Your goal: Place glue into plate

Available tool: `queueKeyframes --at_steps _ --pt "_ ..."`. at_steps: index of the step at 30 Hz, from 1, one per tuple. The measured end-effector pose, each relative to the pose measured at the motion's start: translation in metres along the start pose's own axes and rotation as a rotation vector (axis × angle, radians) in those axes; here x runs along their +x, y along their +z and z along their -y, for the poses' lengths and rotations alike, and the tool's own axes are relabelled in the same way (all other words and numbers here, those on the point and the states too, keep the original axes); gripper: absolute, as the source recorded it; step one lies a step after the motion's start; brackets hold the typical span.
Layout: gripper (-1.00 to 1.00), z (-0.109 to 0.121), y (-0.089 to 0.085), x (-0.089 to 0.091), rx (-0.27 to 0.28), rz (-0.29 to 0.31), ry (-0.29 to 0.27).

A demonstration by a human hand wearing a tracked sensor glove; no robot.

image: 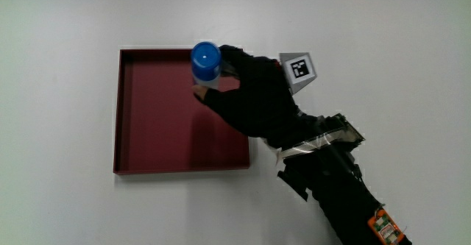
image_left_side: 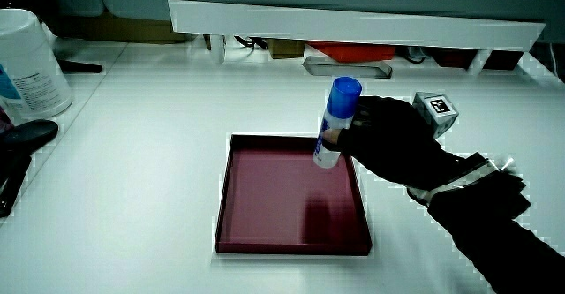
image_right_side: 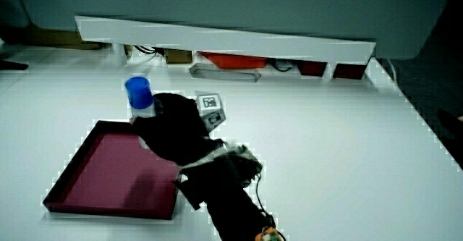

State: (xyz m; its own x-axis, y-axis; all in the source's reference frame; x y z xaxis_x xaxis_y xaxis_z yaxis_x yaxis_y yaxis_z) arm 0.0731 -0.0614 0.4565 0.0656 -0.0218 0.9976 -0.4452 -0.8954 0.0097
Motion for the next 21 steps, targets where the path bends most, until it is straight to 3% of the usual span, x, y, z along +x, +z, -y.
queueKeyframes --at_steps 2,4,7,8,21 --pt "0.00 0.000 -0.005 0.006 -0.010 0.034 -0.017" --pt "0.00 0.000 -0.011 0.009 -0.025 0.012 -0.023" --pt "0.00 0.000 -0.016 0.016 -0.042 0.034 -0.052" --pt "0.00 0.001 -0.019 0.018 -0.047 0.010 -0.055" --pt "0.00 0.006 -0.035 0.048 -0.087 -0.013 -0.120"
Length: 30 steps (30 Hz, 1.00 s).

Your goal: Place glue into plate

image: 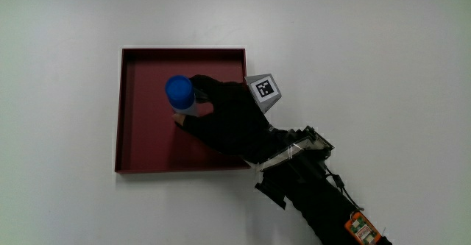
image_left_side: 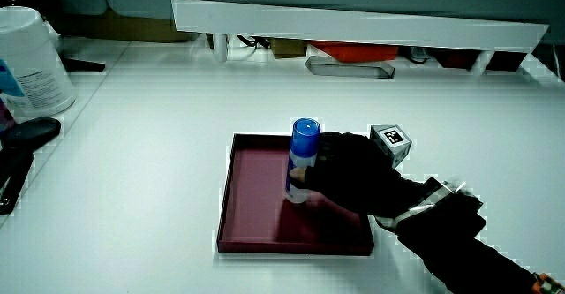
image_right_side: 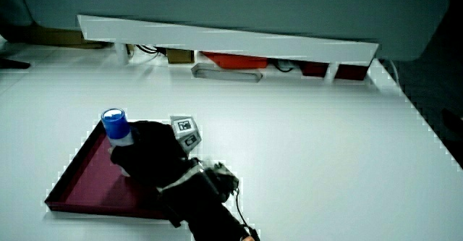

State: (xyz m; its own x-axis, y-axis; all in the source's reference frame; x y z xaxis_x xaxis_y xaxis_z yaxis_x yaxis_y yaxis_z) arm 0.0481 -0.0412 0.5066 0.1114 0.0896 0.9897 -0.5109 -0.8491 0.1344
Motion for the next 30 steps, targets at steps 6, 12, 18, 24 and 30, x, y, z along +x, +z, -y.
queueKeyframes --at_steps 6,12,18,24,30 --pt "0.00 0.001 0.000 0.001 -0.005 0.000 -0.011" --pt "0.00 0.002 0.000 0.004 -0.004 0.002 -0.015" --pt "-0.43 0.009 0.002 0.001 -0.035 -0.038 -0.067" --pt "-0.86 0.024 0.013 -0.016 -0.090 0.036 -0.073" --pt "-1.00 0.053 0.024 -0.040 -0.124 0.100 -0.158"
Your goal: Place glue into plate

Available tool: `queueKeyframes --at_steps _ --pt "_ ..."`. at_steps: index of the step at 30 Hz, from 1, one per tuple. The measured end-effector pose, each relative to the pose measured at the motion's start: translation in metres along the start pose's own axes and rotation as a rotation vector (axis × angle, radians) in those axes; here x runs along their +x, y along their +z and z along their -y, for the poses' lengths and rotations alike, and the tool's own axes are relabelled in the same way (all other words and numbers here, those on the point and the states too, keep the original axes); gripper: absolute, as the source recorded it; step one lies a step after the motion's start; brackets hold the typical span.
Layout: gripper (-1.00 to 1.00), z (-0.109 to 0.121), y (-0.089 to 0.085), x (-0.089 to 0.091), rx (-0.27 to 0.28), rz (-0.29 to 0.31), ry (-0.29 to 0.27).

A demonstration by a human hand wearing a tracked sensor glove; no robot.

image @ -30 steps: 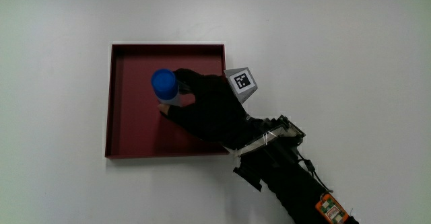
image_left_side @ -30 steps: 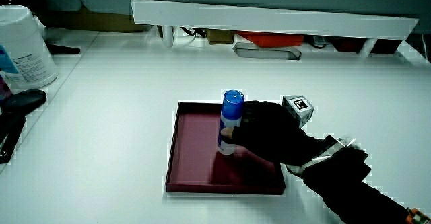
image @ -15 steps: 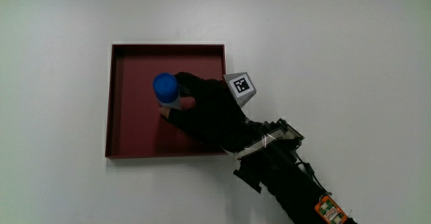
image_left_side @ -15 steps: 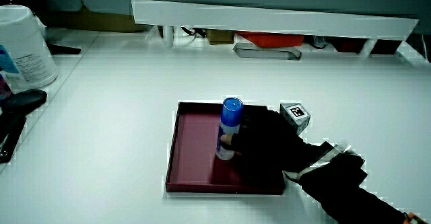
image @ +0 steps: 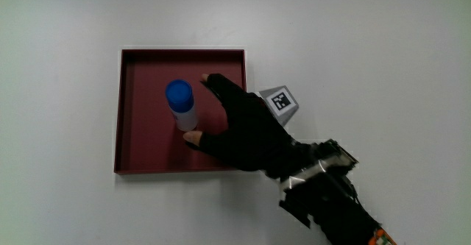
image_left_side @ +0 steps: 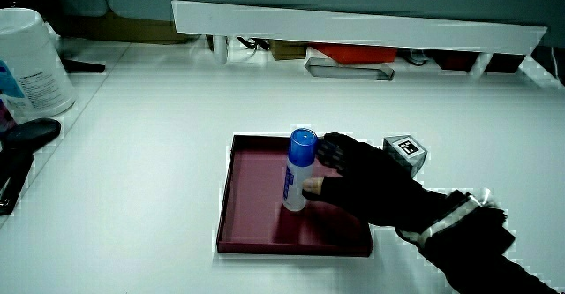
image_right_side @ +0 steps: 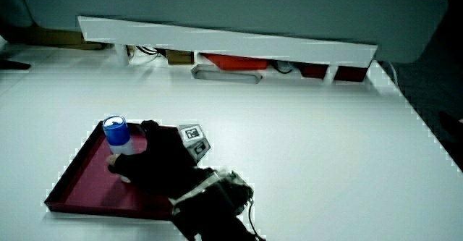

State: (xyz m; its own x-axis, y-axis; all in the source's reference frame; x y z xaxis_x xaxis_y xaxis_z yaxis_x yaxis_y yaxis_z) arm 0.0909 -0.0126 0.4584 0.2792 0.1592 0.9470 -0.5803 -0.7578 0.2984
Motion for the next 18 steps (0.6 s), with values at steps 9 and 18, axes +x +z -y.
queueKeyframes --at_steps 9,18 --pt "-1.00 0.046 0.020 0.001 -0.024 0.149 -0.067" --pt "-1.00 0.080 0.017 -0.005 -0.042 0.077 0.083"
